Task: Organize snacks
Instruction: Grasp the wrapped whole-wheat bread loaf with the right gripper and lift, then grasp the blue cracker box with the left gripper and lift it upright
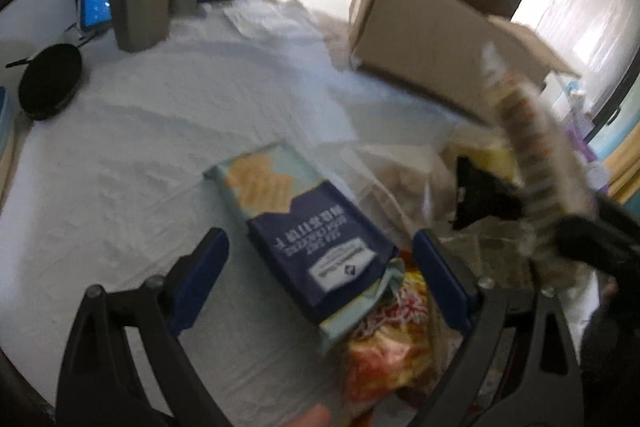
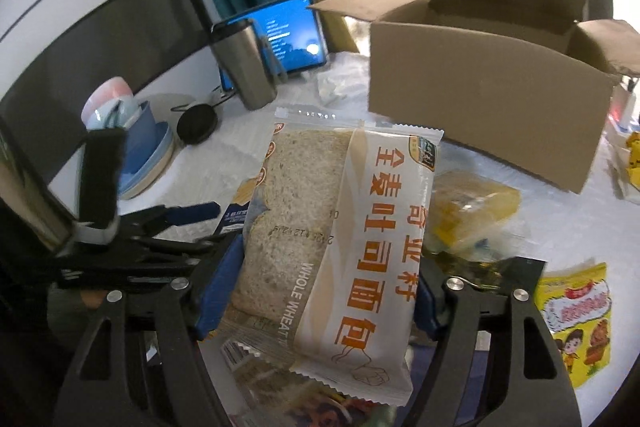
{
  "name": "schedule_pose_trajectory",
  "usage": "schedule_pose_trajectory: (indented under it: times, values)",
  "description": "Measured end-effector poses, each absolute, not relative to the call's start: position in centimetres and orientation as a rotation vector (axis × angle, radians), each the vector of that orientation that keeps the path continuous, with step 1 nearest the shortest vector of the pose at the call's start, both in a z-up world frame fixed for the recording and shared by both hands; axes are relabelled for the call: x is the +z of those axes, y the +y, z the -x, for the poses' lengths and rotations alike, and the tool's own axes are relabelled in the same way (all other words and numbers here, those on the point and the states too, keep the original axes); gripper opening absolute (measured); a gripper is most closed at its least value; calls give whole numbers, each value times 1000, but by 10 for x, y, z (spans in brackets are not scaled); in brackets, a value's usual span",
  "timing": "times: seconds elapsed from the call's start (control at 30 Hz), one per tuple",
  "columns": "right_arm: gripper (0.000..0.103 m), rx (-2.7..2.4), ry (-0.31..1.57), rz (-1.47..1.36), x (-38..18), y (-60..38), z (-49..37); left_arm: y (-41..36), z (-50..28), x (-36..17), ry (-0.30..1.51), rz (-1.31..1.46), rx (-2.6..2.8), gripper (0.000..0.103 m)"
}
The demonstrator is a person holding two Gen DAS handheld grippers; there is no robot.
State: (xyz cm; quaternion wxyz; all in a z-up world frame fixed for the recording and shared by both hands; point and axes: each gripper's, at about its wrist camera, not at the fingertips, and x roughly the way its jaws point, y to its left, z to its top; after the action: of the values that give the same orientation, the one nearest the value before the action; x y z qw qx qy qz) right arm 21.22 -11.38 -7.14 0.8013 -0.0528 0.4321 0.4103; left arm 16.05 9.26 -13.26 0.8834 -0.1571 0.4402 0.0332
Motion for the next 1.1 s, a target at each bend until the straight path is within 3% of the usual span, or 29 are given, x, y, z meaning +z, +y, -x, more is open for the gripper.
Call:
schedule_pose_trajectory:
  times: [0.23, 0.27, 0.3, 0.4, 0.9, 0.97, 1.0, 1.03, 1.1]
  values:
    - [77, 865, 932, 81, -75, -129, -214, 96, -161, -140, 913, 328, 128, 93]
    - [77, 864, 931, 76, -75, -132, -215, 97, -160, -139, 909, 322, 127, 86]
    - [77, 863, 929, 70, -74, -134, -215, 96, -160, -140, 911, 321, 123, 70]
    - [77, 859, 923, 61, -72, -137, -216, 96, -161, -139, 918, 310, 95, 64]
    - [77, 834, 863, 40, -53, -157, -223, 88, -159, -97, 798, 250, 65, 56]
    - [77, 829, 855, 37, -50, -160, -224, 88, -158, -91, 778, 244, 66, 44]
    - [77, 827, 851, 36, -49, -161, -225, 89, -158, -88, 773, 242, 73, 23]
    - [77, 825, 847, 35, -47, -162, -225, 91, -159, -86, 765, 244, 79, 17]
    - [77, 822, 841, 36, -44, -163, -226, 93, -158, -82, 757, 239, 84, 17]
